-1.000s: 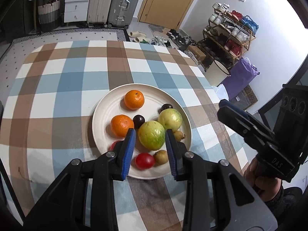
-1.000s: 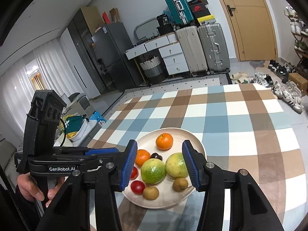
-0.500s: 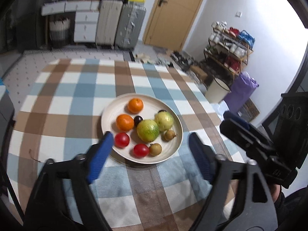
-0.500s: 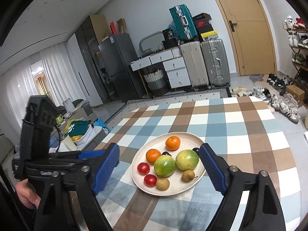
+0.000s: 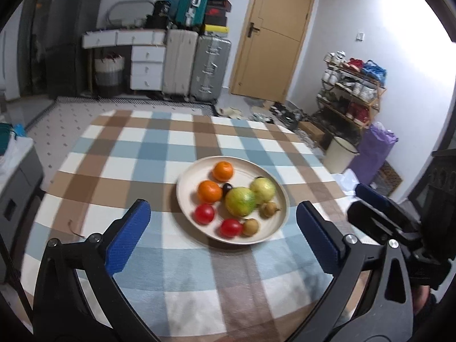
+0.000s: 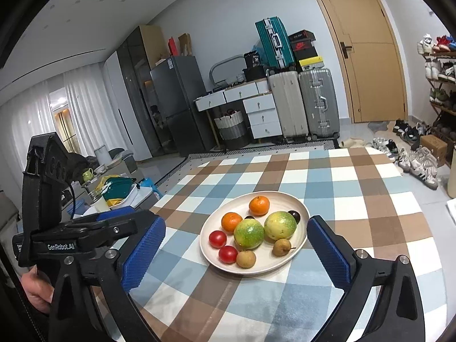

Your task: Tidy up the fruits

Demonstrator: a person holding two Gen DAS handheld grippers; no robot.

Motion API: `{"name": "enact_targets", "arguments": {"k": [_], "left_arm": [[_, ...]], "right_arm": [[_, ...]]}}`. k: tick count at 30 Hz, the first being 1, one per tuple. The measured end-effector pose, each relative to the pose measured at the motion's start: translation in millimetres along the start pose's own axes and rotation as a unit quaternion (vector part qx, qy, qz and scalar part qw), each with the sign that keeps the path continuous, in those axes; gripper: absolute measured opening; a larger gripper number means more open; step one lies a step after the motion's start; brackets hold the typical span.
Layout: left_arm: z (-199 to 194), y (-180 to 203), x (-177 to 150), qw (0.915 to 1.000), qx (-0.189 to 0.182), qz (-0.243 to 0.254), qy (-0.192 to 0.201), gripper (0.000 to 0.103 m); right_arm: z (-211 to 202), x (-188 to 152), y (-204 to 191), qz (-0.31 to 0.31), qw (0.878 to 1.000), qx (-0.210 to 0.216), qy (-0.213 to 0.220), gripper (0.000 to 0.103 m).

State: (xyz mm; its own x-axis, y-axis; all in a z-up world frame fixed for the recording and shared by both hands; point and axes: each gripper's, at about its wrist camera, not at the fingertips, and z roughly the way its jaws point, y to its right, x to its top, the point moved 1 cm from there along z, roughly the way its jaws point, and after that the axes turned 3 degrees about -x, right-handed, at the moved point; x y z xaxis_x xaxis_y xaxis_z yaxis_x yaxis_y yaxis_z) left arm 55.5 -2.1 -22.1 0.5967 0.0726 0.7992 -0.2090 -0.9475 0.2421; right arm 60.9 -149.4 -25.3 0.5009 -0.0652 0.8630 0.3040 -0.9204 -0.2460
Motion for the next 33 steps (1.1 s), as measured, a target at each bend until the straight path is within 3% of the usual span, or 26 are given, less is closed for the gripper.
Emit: {"name": "enact_targets", "arguments": {"k": [14,21,33], "left_arm": [[6.2,-16.2,-40.2,0.9963,0.067,0.018,0.051,0.102],[17.8,-25.3,-62.5,0.9898,0.116,0.027,0.078,0.102],[12.1,-20.8,-70.3,0.9843,0.120,0.044,0.121,0.102]], "right_arm": [[-2.7,-36.3,-1.9,-0.023,0.999,0.001,0.036,0.102],[-4.3,-50.2,-0.4,-0.049,0.997,-0.031,0.054,0.102],[7.5,-55.0,-3.2,-0.065,0.996,-0.055,0.033,0.102]]}}
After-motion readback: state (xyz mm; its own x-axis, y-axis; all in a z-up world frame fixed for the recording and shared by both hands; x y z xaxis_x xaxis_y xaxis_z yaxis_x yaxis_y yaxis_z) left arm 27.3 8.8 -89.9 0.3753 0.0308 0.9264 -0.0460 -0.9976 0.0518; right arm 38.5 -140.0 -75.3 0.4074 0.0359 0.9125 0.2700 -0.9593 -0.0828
